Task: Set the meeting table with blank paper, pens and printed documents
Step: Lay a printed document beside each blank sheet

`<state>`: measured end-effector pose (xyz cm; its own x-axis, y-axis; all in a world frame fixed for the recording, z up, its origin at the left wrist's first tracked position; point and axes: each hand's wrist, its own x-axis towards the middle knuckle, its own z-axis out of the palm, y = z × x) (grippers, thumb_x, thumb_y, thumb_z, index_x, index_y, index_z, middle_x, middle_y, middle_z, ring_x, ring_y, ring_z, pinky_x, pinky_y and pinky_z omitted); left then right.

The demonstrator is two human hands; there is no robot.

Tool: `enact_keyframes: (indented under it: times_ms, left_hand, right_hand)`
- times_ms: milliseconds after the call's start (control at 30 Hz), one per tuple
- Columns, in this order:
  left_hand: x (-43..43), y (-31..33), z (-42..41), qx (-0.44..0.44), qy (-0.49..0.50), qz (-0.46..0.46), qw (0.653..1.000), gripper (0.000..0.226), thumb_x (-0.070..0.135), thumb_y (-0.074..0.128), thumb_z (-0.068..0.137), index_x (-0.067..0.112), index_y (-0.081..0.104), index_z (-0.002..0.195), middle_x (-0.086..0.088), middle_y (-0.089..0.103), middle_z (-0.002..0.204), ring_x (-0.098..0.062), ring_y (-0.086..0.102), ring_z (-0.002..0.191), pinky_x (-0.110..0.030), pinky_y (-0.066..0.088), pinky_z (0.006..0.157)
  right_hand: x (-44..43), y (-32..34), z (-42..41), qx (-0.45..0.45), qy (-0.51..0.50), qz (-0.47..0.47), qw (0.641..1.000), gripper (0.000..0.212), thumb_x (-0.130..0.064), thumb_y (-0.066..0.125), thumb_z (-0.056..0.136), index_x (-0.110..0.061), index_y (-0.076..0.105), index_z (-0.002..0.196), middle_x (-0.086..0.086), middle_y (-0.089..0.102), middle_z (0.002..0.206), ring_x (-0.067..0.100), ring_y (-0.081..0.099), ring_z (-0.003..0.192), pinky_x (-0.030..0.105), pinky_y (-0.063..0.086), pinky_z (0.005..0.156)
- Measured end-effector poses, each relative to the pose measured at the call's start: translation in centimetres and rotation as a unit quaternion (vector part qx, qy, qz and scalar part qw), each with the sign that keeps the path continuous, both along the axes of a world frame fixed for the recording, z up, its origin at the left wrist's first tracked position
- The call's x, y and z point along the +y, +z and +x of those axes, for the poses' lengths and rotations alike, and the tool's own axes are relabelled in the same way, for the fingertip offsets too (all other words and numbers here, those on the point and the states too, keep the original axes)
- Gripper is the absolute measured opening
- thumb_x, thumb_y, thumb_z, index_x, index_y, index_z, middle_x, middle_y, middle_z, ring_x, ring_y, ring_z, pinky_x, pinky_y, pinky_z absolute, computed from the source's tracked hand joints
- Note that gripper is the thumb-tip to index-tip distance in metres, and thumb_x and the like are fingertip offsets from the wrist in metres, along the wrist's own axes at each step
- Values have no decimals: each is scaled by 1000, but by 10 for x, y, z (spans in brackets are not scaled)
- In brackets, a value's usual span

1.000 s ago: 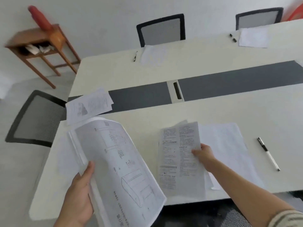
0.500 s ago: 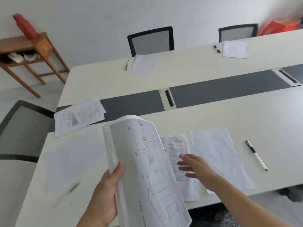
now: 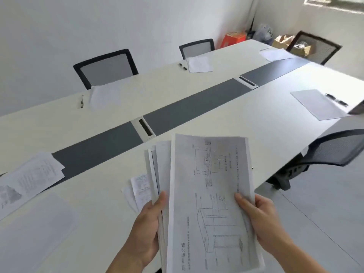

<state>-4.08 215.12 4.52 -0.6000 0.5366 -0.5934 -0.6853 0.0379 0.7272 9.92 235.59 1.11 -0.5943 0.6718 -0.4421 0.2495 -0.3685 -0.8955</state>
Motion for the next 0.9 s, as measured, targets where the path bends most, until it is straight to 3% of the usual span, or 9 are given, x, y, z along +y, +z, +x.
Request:
enact_keyframes:
  times_ms: [167, 400, 533, 667, 800, 900]
  left_hand:
    - [66, 6, 37, 11, -57, 12, 998, 45, 41, 45, 93, 8, 70, 112, -16, 73, 109, -32, 71, 99, -46, 53, 87]
    - [189, 6, 134, -3, -113, -8, 994, 49, 41, 50, 87, 4, 69, 113, -22, 72, 107, -37, 70, 96, -43, 54, 80]
    - [245, -1, 187, -7, -150, -11, 989, 46, 38, 53, 87, 5, 67, 116, -21, 72, 107, -36, 71, 96, -39, 58, 72]
    - [285, 0, 220, -14, -189, -11, 982, 46, 33, 56, 84, 2, 65, 117, -21, 74, 100, -33, 74, 82, -34, 59, 58]
    - [317, -1, 232, 9, -205, -17, 979, 44, 32, 60, 79, 3, 67, 113, -21, 74, 99, -35, 74, 82, -36, 60, 61]
    - [339, -4, 228, 19, -194, -27, 980, 37, 30, 57, 87, 3, 67, 111, -20, 75, 93, -32, 74, 73, -33, 59, 54]
  right_hand:
    - [40, 3, 66, 38, -128, 35, 990, 12, -11, 70, 84, -1, 73, 89, 17, 77, 87, 35, 74, 81, 46, 58, 78]
    - [132, -4, 185, 58, -271, 42, 960, 8, -6, 70, 83, 1, 72, 85, 13, 76, 76, 19, 72, 61, 25, 58, 52]
    - [179, -13, 251, 49, -286, 15, 957, 12, -9, 68, 85, 2, 69, 90, 14, 77, 83, 26, 74, 72, 32, 62, 59]
    - [209, -13, 296, 39, -273, -25, 961, 19, -13, 69, 81, 2, 70, 94, 18, 77, 88, 32, 74, 78, 37, 63, 67]
    - [236, -13, 312, 47, -239, -47, 969, 18, -8, 71, 74, 2, 73, 89, 25, 75, 88, 34, 73, 70, 38, 63, 61]
    - [254, -18, 309, 58, -239, -71, 967, 15, -8, 74, 68, 1, 76, 81, 27, 74, 87, 34, 73, 66, 39, 63, 60]
